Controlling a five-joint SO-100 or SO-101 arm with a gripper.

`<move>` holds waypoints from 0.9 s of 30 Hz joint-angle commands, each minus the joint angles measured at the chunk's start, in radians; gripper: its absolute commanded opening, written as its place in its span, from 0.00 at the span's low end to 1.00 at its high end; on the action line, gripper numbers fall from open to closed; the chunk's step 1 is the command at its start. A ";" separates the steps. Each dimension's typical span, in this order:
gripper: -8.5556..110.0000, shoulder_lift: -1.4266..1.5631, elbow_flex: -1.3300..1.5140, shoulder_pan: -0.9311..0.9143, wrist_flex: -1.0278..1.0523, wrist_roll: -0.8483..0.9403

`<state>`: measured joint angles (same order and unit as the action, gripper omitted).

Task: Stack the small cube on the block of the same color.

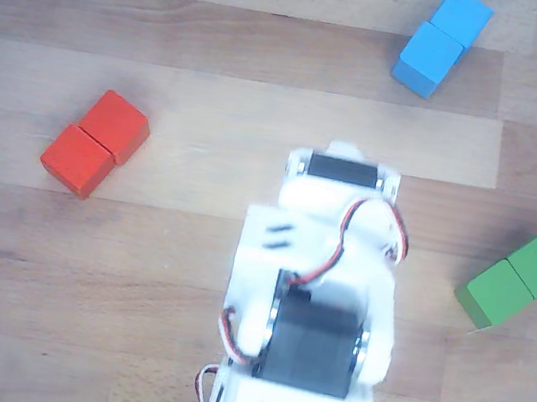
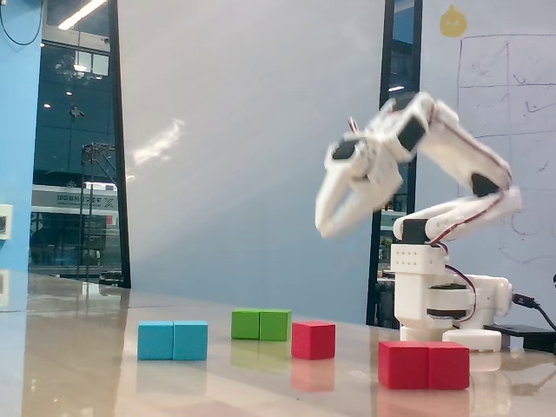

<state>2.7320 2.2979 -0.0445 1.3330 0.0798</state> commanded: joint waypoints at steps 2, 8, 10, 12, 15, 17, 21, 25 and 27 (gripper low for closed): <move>0.08 -0.304 -0.414 0.000 0.107 0.006; 0.08 -0.577 -0.660 0.012 0.321 0.006; 0.08 -0.649 -0.699 0.037 0.385 0.006; 0.08 -0.696 -0.707 0.058 0.410 0.006; 0.08 -0.746 -0.707 0.078 0.402 0.006; 0.08 -0.775 -0.707 0.086 0.400 0.006; 0.08 -0.836 -0.707 0.098 0.400 0.006; 0.08 -0.916 -0.707 0.098 0.400 0.006; 0.08 -0.950 -0.706 0.098 0.399 0.006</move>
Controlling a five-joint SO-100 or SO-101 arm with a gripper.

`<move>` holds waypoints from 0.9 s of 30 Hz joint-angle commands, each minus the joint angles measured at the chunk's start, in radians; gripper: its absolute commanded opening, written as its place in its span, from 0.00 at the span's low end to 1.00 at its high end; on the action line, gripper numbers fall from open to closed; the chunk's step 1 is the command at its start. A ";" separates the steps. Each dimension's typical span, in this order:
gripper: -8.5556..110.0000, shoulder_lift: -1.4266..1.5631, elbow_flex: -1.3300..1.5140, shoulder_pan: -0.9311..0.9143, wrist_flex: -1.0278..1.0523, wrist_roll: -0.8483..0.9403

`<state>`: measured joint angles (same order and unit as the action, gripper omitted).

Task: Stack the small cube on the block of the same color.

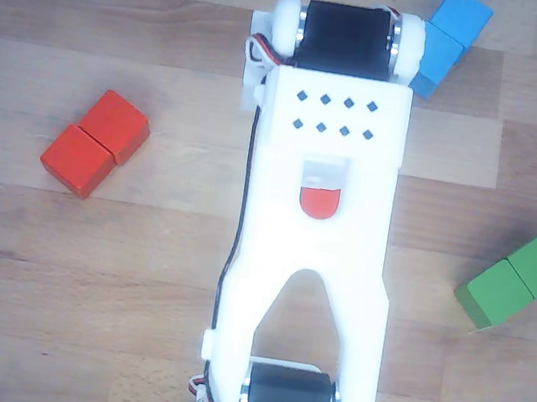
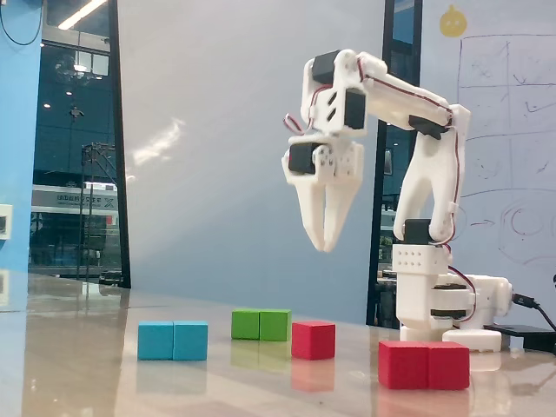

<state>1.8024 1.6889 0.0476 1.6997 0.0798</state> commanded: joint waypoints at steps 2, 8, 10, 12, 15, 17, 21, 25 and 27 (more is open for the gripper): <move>0.08 -0.046 -0.092 0.005 0.032 0.006; 0.08 -0.107 -0.006 -0.006 0.025 0.006; 0.08 -0.114 0.026 -0.006 0.023 0.006; 0.08 -0.117 0.055 -0.006 0.023 0.005; 0.09 -0.118 0.098 -0.006 0.003 0.005; 0.10 -0.118 0.133 -0.006 -0.021 0.003; 0.13 -0.118 0.196 -0.006 -0.067 -0.003; 0.16 -0.118 0.236 -0.008 -0.107 -0.003; 0.17 -0.118 0.244 -0.008 -0.114 -0.003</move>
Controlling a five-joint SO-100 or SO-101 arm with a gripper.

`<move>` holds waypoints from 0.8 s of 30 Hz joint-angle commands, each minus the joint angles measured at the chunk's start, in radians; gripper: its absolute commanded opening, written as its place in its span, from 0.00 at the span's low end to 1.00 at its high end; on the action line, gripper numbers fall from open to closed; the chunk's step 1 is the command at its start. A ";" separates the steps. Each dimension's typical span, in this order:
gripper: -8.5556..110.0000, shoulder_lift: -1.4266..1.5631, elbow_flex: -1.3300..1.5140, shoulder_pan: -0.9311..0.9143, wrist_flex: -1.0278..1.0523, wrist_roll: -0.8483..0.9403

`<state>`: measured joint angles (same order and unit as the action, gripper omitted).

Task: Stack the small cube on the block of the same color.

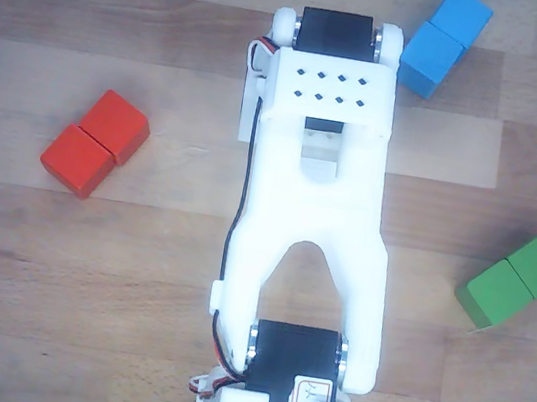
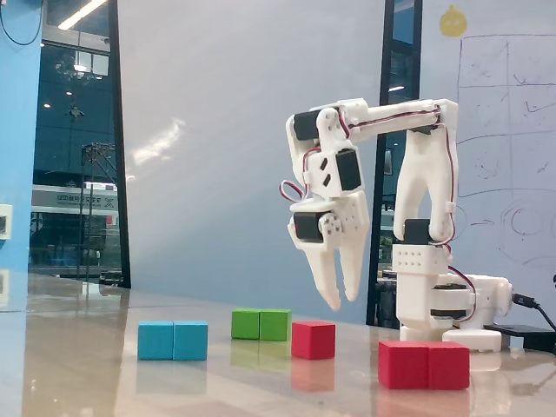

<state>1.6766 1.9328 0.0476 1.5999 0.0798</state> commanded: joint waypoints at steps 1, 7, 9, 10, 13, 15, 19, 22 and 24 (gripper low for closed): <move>0.17 0.008 0.000 -0.008 -0.015 -0.003; 0.19 0.008 -0.003 -0.018 -0.006 -0.003; 0.20 0.009 -0.006 -0.032 -0.003 0.002; 0.20 0.009 -0.008 -0.038 -0.003 0.005; 0.22 0.009 -0.009 -0.057 -0.002 0.008; 0.23 0.009 -0.009 -0.064 -0.002 0.008; 0.24 0.009 -0.009 -0.067 -0.002 0.008; 0.26 0.009 -0.009 -0.067 -0.002 0.008; 0.27 0.009 -0.009 -0.067 -0.002 0.008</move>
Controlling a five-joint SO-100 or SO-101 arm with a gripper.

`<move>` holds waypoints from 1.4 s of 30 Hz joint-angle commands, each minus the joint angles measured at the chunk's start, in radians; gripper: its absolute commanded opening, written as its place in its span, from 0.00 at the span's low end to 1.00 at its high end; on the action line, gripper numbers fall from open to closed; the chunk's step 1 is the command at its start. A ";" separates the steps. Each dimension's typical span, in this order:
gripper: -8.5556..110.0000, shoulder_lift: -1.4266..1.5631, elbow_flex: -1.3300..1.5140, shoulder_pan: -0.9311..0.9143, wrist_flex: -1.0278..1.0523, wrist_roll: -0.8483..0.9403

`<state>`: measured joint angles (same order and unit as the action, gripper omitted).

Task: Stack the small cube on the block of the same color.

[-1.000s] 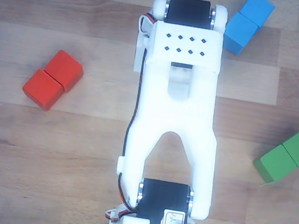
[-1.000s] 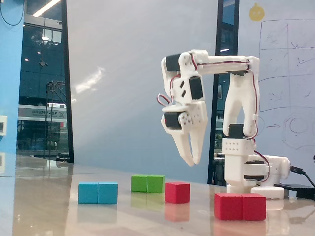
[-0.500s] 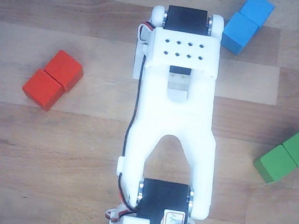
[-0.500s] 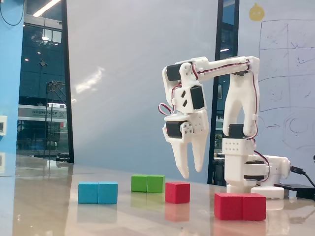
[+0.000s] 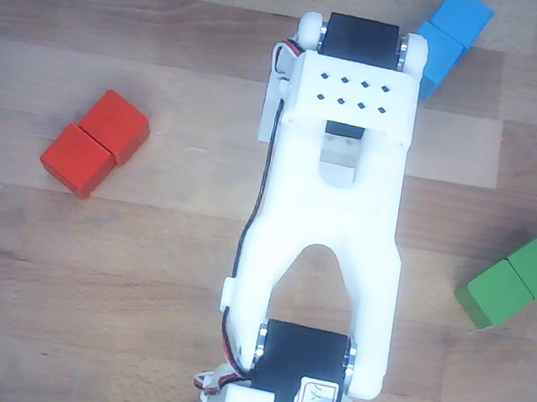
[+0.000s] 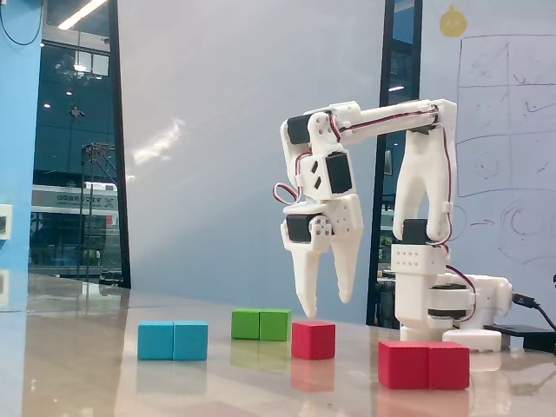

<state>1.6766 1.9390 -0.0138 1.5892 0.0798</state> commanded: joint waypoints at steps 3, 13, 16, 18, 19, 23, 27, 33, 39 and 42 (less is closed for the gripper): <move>0.29 0.008 -0.015 -0.006 0.009 0.009; 0.34 -0.003 -0.005 -0.006 -0.008 0.009; 0.34 -0.038 -0.005 -0.006 -0.009 0.009; 0.34 -0.055 -0.005 -0.006 -0.011 0.009; 0.34 -0.063 -0.006 -0.006 -0.011 0.009; 0.34 -0.087 -0.005 -0.008 -0.040 0.008; 0.34 -0.110 -0.005 -0.008 -0.074 0.008; 0.34 -0.158 -0.005 -0.008 -0.107 0.009; 0.34 -0.184 -0.005 -0.008 -0.115 0.009; 0.34 -0.186 -0.005 -0.008 -0.115 0.008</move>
<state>1.4772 1.9390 -0.0138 1.4788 0.0798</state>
